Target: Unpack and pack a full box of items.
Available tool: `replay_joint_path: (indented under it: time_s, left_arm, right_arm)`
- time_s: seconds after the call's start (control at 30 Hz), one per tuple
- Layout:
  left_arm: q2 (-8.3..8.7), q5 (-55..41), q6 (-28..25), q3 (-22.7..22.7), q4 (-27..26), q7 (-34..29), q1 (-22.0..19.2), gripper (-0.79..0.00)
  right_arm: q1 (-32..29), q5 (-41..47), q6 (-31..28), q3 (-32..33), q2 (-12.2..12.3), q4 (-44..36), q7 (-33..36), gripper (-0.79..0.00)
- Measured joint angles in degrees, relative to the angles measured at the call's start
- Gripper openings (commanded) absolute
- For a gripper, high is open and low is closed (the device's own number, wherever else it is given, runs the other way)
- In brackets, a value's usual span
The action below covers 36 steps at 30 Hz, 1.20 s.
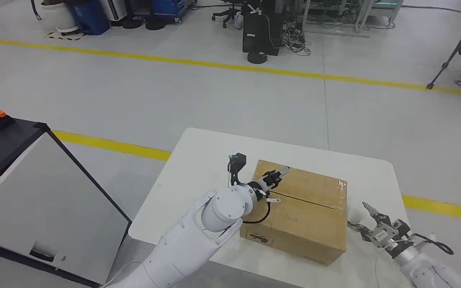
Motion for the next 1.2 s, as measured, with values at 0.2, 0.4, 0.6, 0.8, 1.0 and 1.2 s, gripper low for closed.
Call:
replay_joint_path:
  time_s: [0.2,0.4,0.6,0.8,1.0,1.2]
  left_arm:
    - [0.00,0.0,0.0,0.0,0.0,0.0,0.0,0.000]
    - [0.00,0.0,0.0,0.0,0.0,0.0,0.0,0.000]
    - [0.00,0.0,0.0,0.0,0.0,0.0,0.0,0.000]
    - [0.00,0.0,0.0,0.0,0.0,0.0,0.0,0.000]
    - [0.00,0.0,0.0,0.0,0.0,0.0,0.0,0.000]
    - [0.00,0.0,0.0,0.0,0.0,0.0,0.0,0.000]
  right_arm:
    - [-1.4,-1.2,-3.1,1.2,-0.2,-1.8,-0.8,-0.785]
    - [-4.9,-1.7,-9.1,4.2,-0.4,-7.3,-1.9,-0.785]
    - [-8.0,-5.5,-14.2,6.9,-0.7,-14.8,-4.3,-0.785]
    - [-7.5,-9.7,-14.6,6.9,-0.8,-20.3,-5.8,-0.588]
    - [-4.7,-15.7,-12.5,3.9,-0.9,-23.9,-7.3,-0.566]
    - [-1.9,-22.2,-9.5,0.0,-1.0,-25.7,-8.3,-0.533]
